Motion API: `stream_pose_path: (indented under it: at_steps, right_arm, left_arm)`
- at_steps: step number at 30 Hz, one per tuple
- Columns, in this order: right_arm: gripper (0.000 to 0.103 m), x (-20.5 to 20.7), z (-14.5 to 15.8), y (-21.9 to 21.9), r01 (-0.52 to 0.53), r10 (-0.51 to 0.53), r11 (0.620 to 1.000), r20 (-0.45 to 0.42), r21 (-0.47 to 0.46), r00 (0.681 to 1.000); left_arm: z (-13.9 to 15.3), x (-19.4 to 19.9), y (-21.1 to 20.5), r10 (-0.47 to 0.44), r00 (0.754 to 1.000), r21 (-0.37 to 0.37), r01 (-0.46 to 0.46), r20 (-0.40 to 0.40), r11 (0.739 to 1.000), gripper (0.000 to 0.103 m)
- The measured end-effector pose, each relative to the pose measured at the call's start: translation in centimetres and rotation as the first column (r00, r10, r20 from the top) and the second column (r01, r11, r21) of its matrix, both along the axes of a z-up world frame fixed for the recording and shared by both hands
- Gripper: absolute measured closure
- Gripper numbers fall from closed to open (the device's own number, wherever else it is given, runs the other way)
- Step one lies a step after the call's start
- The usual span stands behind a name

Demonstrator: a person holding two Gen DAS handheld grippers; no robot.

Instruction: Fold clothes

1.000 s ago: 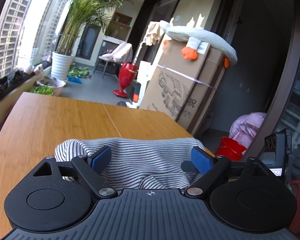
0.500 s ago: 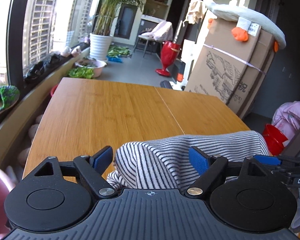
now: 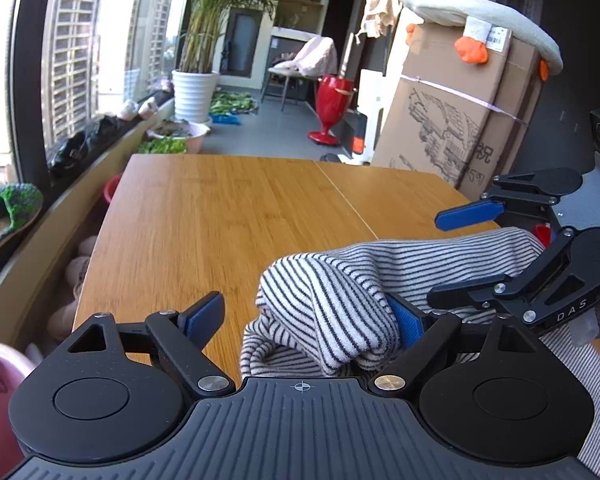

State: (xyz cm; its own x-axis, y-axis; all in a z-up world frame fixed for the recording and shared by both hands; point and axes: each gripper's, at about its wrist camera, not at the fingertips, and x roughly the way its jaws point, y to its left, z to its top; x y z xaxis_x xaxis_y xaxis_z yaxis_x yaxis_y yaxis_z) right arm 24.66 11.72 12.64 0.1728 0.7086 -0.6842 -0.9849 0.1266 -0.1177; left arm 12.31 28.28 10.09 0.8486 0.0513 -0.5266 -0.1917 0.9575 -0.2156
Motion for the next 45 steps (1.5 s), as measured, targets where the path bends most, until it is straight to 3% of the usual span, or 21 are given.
stream_pose_path:
  at_steps: [7, 10, 12, 15, 17, 19, 22, 24, 26, 32, 34, 35, 37, 39, 42, 45]
  right_arm:
    - [0.023, 2.8, -1.6, 1.8, 0.009, -0.013, 1.000, -0.258, -0.018, 0.966]
    - [0.024, 2.4, -1.7, 1.2, 0.016, -0.020, 1.000, -0.309, -0.015, 0.951]
    - [0.039, 1.2, -1.5, 0.6, 0.029, -0.030, 1.000, -0.292, -0.005, 0.956]
    - [0.064, -1.6, -0.2, -0.8, 0.030, -0.023, 0.999, -0.207, 0.030, 0.978]
    - [0.072, -3.5, 0.6, -1.8, 0.018, -0.011, 0.998, -0.116, 0.066, 0.993]
    - [0.075, -6.0, 0.9, -2.5, -0.021, 0.016, 0.995, 0.053, 0.095, 0.998]
    - [0.079, -9.8, 0.1, -3.7, -0.097, 0.058, 0.989, 0.315, 0.110, 0.947]
    - [0.082, -12.5, -1.5, -4.8, -0.153, 0.085, 0.983, 0.482, 0.104, 0.872]
    - [0.082, -14.1, -2.3, -5.8, -0.175, 0.093, 0.979, 0.542, 0.102, 0.835]
    - [0.083, -15.9, -1.8, -8.1, -0.101, 0.036, 0.986, 0.425, 0.130, 0.904]
    - [0.082, -14.7, 0.2, -9.4, -0.031, -0.015, 0.989, 0.302, 0.148, 0.953]
    - [0.082, -14.0, 1.2, -10.0, 0.005, -0.042, 0.988, 0.238, 0.153, 0.970]
    - [0.079, -10.8, 3.8, -11.5, 0.170, -0.191, 0.964, 0.088, 0.204, 0.978]
    - [0.063, -7.2, 5.0, -13.5, 0.346, -0.347, 0.911, -0.037, 0.222, 0.937]
    - [0.061, -2.5, 5.1, -16.0, 0.550, -0.522, 0.815, -0.181, 0.182, 0.833]
    - [0.060, -0.2, 2.6, -17.2, 0.631, -0.578, 0.771, -0.324, 0.084, 0.749]
  left_arm:
    - [1.9, -3.2, 4.2, 0.071, 0.991, -0.180, -0.049, 0.115, 0.982, 0.010]
    - [1.3, -4.2, 5.4, 0.087, 0.989, -0.258, -0.053, 0.123, 0.965, 0.009]
    - [0.8, -4.5, 5.7, 0.089, 0.989, -0.291, -0.052, 0.116, 0.955, 0.009]
    - [0.1, -4.8, 6.0, 0.070, 0.991, -0.371, -0.022, 0.115, 0.928, 0.009]
    - [0.0, -4.7, 6.1, 0.057, 0.990, -0.420, 0.001, 0.127, 0.908, 0.009]
    - [0.4, -4.5, 5.8, 0.046, 0.990, -0.433, 0.018, 0.136, 0.901, 0.009]
    - [0.8, -4.2, 4.5, 0.020, 0.993, -0.404, 0.030, 0.119, 0.914, 0.009]
    - [0.7, -4.0, 3.5, -0.005, 0.995, -0.392, 0.042, 0.095, 0.919, 0.008]
    - [0.3, -3.8, 2.5, -0.017, 0.997, -0.390, 0.043, 0.070, 0.920, 0.006]
    - [-1.0, -3.7, 0.8, 0.005, 1.000, -0.376, -0.002, 0.009, 0.927, 0.006]
    - [-1.5, -3.7, 0.0, 0.002, 1.000, -0.337, -0.008, -0.018, 0.941, 0.023]
    - [-1.7, -3.9, -0.4, -0.004, 1.000, -0.321, -0.006, -0.030, 0.947, 0.025]
    - [-2.1, -4.2, -1.0, -0.011, 0.999, -0.311, -0.003, -0.043, 0.950, 0.031]
    - [-2.1, -4.4, -1.1, -0.009, 0.999, -0.313, -0.004, -0.039, 0.950, 0.032]
    - [-2.1, -4.4, -1.2, -0.009, 0.999, -0.312, -0.005, -0.043, 0.950, 0.032]
    - [-2.0, -4.1, -1.0, -0.011, 0.999, -0.319, -0.007, -0.053, 0.948, 0.027]
